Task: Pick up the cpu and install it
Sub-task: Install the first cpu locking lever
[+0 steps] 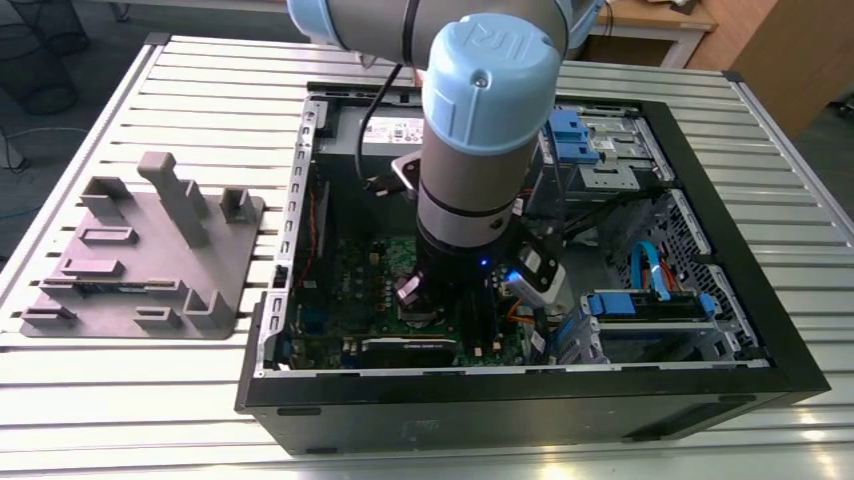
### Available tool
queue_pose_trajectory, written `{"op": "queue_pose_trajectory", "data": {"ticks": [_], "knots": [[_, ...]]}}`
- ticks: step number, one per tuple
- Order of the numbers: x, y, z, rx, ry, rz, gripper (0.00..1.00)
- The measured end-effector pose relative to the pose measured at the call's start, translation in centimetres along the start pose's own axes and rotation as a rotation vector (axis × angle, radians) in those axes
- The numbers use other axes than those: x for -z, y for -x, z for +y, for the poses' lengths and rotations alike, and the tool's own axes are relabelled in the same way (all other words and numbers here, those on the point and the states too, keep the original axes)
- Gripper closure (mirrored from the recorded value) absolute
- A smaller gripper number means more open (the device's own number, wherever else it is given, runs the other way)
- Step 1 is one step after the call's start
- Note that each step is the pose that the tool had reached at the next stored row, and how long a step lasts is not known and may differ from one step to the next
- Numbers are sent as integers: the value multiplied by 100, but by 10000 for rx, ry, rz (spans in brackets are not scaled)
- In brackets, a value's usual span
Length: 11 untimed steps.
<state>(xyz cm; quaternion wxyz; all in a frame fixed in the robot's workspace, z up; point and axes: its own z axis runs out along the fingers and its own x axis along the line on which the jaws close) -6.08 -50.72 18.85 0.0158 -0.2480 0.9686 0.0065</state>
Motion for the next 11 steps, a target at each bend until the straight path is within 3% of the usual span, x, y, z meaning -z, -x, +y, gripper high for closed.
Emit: {"op": "queue_pose_trajectory", "data": {"ticks": [11], "knots": [[-19, 0, -1, 1, -13, 15, 89]]}}
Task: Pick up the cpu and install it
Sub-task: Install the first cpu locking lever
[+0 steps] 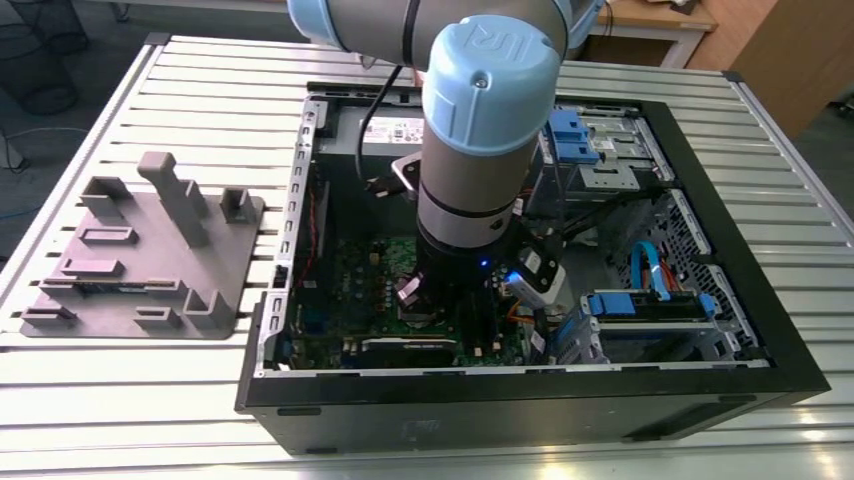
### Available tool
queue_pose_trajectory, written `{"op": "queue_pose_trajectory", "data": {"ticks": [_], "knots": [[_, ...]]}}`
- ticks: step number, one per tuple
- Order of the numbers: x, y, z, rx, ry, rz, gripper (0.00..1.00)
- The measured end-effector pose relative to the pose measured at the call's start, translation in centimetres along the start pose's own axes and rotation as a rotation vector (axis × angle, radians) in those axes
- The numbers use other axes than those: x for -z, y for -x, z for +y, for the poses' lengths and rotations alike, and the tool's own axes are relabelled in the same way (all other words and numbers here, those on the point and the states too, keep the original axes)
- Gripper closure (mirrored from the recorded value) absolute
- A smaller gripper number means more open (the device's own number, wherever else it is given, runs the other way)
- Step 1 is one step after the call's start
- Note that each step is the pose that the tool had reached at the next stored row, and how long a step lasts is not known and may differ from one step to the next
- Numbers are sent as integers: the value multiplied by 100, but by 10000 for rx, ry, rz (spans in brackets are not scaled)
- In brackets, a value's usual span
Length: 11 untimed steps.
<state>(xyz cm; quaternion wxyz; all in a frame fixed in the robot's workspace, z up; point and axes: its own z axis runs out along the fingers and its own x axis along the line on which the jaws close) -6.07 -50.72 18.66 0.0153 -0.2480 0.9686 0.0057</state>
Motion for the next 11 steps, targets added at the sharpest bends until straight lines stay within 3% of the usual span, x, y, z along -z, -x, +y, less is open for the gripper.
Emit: {"op": "queue_pose_trajectory", "data": {"ticks": [11], "knots": [[-7, 13, -8, 13, -8, 8, 89]]}}
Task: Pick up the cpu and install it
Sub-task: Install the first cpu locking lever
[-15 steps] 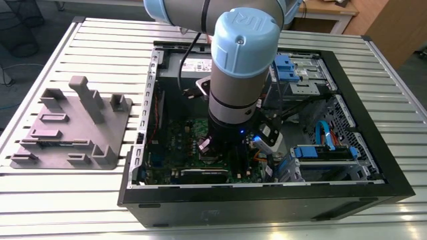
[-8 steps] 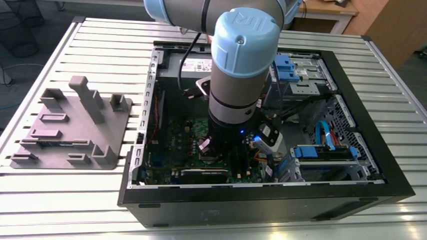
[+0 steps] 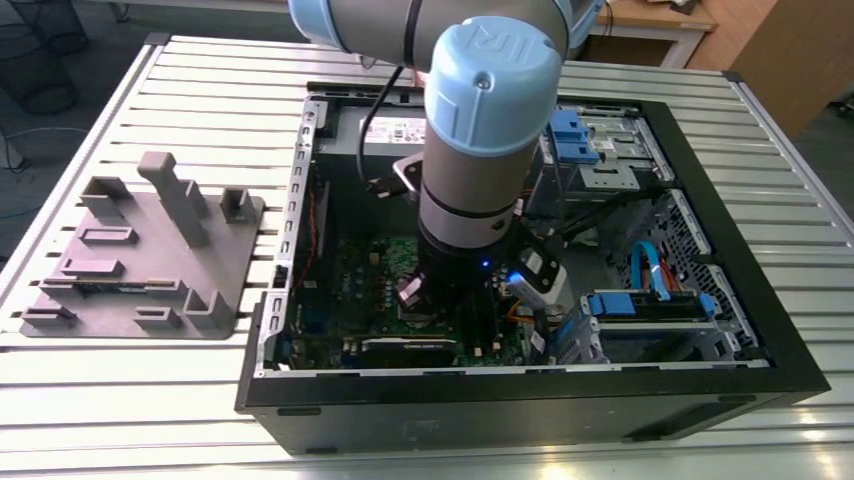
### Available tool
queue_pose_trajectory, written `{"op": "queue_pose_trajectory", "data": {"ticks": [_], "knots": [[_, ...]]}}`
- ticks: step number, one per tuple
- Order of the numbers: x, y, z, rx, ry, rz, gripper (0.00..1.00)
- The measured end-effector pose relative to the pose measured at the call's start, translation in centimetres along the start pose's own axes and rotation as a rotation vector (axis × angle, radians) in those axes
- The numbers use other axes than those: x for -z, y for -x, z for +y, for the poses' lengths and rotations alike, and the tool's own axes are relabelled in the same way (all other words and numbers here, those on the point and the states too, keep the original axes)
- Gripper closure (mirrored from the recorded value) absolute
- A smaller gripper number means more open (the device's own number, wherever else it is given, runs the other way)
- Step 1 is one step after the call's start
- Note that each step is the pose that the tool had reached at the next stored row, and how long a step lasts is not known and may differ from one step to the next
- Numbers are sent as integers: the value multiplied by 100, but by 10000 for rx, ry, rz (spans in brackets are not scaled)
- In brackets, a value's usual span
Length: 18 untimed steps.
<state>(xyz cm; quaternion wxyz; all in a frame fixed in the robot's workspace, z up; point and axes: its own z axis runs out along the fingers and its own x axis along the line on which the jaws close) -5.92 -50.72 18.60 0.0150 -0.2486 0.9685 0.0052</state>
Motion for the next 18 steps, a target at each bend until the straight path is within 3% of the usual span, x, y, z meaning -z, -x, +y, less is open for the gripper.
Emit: {"op": "queue_pose_trajectory", "data": {"ticks": [3, 12, 18], "knots": [[-21, 2, -2, 7, 26, -31, 89], [-10, 1, -1, 7, 31, -35, 89], [124, 5, 0, -4, 26, -32, 89]]}}
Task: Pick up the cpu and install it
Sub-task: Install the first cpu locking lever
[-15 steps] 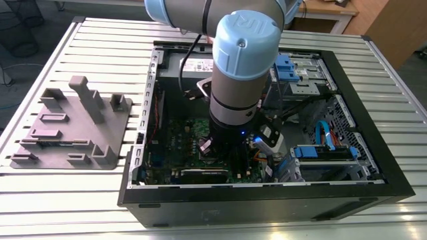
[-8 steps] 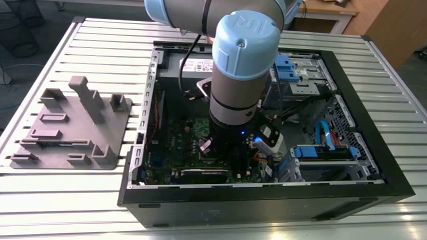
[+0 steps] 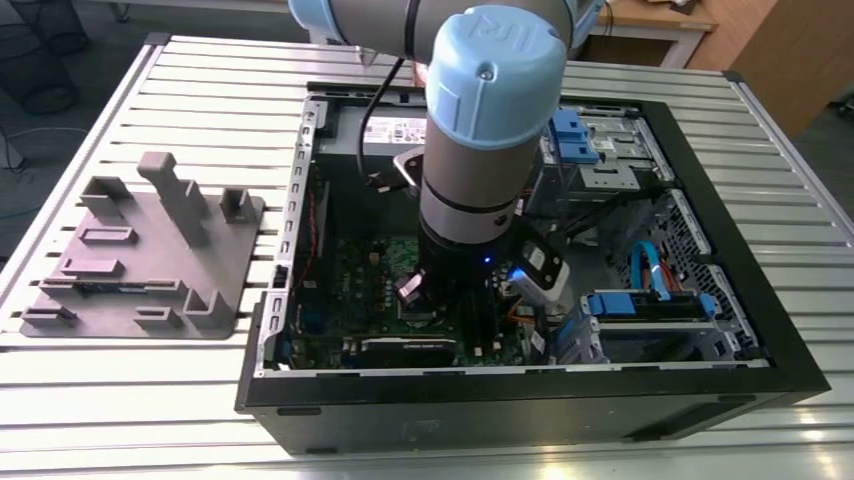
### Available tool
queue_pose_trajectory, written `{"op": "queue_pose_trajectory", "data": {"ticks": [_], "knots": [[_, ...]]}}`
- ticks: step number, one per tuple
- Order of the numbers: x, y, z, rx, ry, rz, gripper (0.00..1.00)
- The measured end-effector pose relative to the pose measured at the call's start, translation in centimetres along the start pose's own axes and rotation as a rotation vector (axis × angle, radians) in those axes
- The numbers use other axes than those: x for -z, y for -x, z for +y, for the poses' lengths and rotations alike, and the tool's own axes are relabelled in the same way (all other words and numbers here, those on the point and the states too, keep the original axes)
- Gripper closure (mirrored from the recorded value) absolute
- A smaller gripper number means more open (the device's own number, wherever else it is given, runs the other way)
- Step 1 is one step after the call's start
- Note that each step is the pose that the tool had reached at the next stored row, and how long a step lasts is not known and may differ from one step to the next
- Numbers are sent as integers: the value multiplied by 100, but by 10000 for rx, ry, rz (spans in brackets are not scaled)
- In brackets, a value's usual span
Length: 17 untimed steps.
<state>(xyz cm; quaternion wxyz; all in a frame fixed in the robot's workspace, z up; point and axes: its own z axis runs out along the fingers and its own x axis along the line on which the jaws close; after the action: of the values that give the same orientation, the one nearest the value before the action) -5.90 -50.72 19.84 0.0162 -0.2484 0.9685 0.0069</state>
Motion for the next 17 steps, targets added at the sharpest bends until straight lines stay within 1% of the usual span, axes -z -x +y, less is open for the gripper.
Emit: {"op": "queue_pose_trajectory", "data": {"ticks": [6, 7, 8, 9, 13, 17], "knots": [[108, 4, 0, -2, -4, 3, 89], [169, 6, 0, -3, -5, 4, 89], [194, 7, 1, -4, -4, 3, 89], [203, 7, 0, -4, -4, 4, 89], [198, -14, 12, -4, -4, 3, 89], [197, -19, 17, -6, -4, 2, 89]]}}
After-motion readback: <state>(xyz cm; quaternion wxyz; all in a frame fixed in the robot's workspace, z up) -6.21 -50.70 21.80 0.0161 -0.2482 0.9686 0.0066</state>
